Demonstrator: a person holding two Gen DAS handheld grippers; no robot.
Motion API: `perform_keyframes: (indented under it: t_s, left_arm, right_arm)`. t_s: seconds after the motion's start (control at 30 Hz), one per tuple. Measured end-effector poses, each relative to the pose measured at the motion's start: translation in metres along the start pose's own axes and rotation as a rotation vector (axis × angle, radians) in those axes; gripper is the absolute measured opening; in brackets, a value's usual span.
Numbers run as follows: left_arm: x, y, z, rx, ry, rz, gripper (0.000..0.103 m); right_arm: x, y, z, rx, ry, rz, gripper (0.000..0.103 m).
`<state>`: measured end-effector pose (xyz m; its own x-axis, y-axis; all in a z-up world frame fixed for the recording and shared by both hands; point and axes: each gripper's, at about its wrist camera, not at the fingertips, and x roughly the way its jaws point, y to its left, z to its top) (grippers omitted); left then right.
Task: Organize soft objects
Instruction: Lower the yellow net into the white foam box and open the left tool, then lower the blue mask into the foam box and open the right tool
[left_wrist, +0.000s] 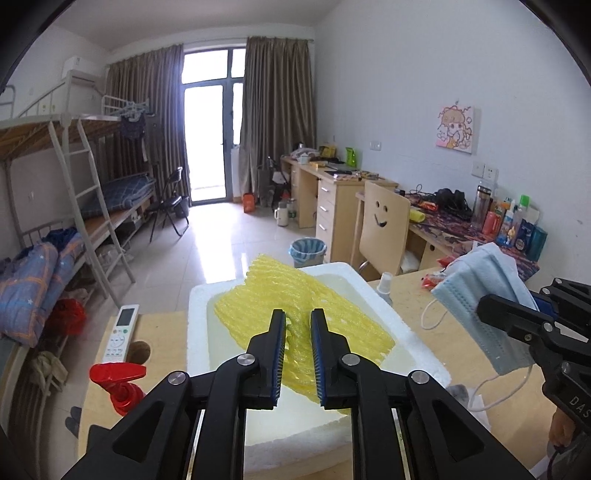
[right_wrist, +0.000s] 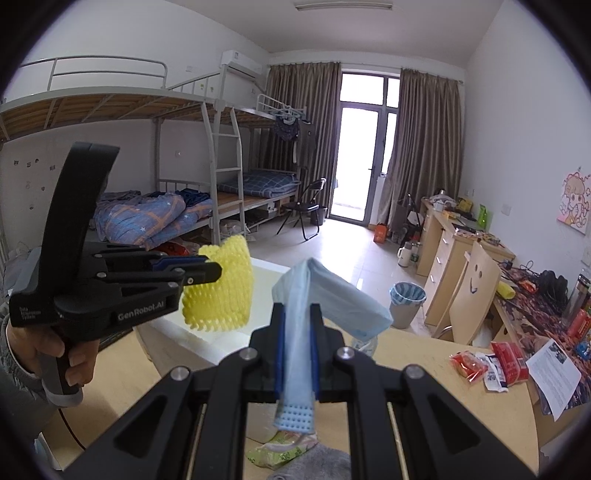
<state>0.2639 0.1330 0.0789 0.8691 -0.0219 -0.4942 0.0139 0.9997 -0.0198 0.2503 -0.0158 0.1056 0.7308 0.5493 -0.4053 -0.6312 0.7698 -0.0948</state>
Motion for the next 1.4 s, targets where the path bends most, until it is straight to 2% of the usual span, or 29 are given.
perform_keyframes:
  t_s: [0.03,0.1,0.13,0.17,0.23,0.43,0.53,0.93,1.4]
  left_arm:
    - [0.000,0.001,0.000,-0.005,0.006,-0.007,0.022]
    - [-0.001,0.000,0.000,-0.003,0.000,-0.012,0.038]
    - [-0.003,-0.002,0.001,-0.001,-0.005,-0.008,0.055]
    - [-0.005,-0.003,0.001,0.001,-0.017,-0.002,0.067]
    - [-0.010,-0.004,0.001,0.001,-0.042,0.000,0.078]
    - [-0.025,-0.006,0.006,0.006,-0.101,0.004,0.102]
    - [-0.035,-0.005,0.006,-0.001,-0.135,0.019,0.102]
    - [-0.057,-0.001,0.004,0.021,-0.158,0.049,0.102]
    - [-0.077,0.025,-0.007,-0.011,-0.165,0.095,0.102]
  right_arm:
    - [0.000,-0.001,0.000,0.004,0.000,-0.001,0.015]
    - [-0.001,-0.003,0.000,0.007,-0.002,-0.007,0.015]
    - [-0.001,-0.003,0.000,0.008,-0.003,-0.008,0.015]
    - [-0.002,-0.004,0.000,0.012,-0.003,-0.008,0.015]
    - [-0.003,-0.005,0.000,0.013,-0.006,-0.012,0.015]
    - [-0.007,-0.006,-0.001,0.017,-0.011,-0.022,0.015]
    - [-0.010,-0.005,0.003,0.011,-0.018,-0.027,0.015]
    - [-0.016,0.008,0.016,-0.027,-0.052,-0.019,0.015]
    - [0.008,0.025,0.023,-0.045,-0.048,0.035,0.015]
